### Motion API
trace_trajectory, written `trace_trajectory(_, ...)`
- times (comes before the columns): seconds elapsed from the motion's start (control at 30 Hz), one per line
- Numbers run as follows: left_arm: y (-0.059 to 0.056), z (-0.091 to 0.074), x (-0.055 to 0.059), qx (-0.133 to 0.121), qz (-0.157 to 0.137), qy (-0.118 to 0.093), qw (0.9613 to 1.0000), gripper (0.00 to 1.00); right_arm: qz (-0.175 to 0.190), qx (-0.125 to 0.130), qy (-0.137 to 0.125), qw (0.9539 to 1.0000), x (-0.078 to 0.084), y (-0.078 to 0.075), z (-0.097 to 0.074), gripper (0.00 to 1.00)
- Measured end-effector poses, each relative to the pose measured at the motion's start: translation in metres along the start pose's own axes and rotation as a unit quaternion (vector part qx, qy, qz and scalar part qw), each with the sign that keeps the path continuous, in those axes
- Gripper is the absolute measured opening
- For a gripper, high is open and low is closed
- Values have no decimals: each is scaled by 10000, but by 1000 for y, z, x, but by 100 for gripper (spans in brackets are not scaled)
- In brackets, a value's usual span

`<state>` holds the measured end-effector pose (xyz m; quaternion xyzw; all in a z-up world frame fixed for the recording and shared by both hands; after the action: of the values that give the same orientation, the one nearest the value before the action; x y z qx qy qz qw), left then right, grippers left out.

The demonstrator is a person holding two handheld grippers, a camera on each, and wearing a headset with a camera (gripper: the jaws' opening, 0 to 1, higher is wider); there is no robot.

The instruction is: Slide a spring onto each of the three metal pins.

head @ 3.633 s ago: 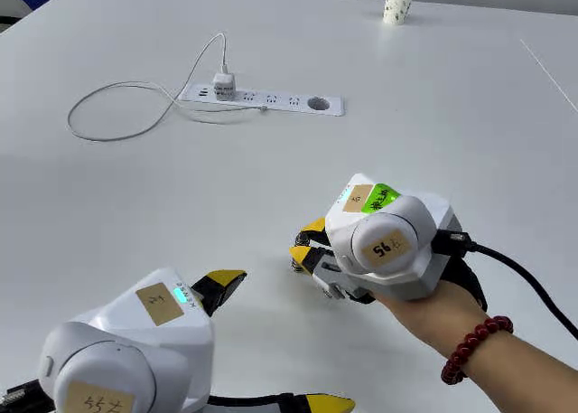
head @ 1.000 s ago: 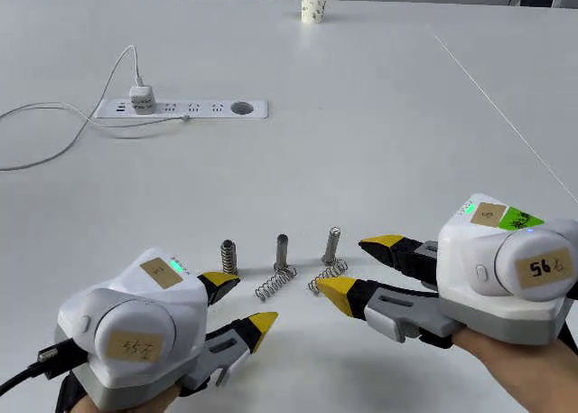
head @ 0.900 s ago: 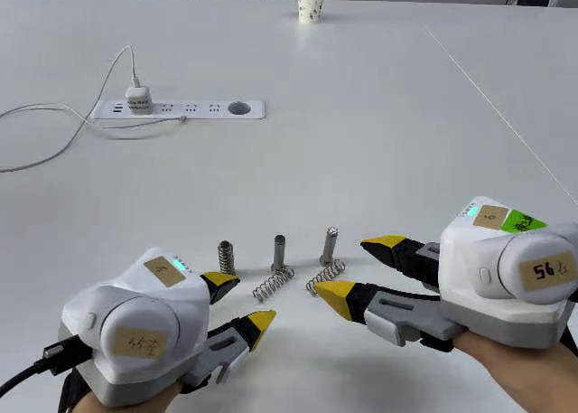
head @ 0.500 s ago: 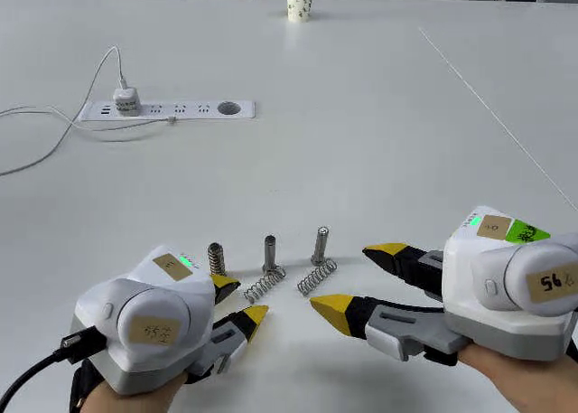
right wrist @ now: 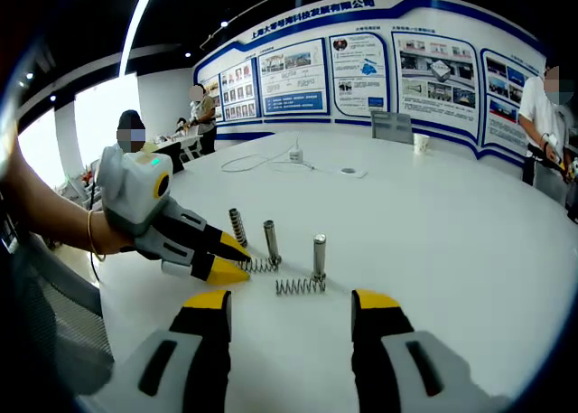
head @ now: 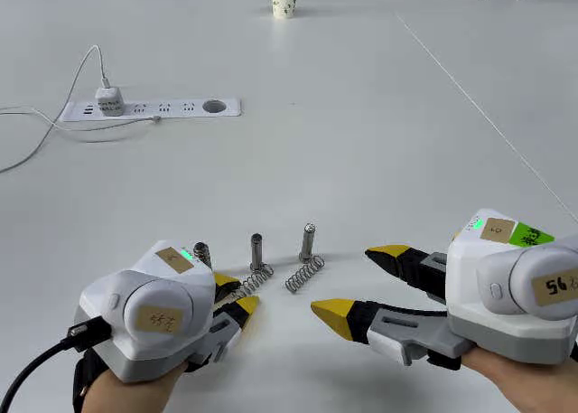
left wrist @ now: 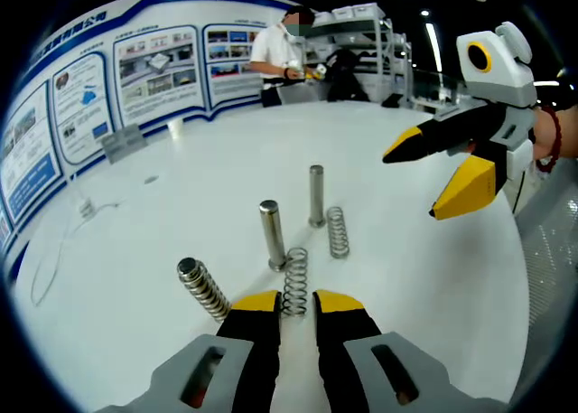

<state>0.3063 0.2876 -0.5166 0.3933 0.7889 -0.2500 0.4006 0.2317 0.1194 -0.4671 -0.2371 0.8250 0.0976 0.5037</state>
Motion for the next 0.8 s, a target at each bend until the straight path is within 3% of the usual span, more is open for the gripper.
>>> trace_trajectory(0.8,1,-1,1,40,14,11,10000,10,40,42,13,10000,-1,-1,1,55)
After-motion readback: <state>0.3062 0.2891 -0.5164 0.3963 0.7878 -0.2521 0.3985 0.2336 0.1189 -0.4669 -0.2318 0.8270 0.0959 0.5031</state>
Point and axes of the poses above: the centre of the closed fingertips' face, and the gripper's own axes: z roughly forward along the fingers, y roughly to its left, x roughly out of its underside, the point moved 8 cm from there along -z, roughly backward along the fingers, and after that the axes turned 9 degrees about -z, right-handed, at the moved point
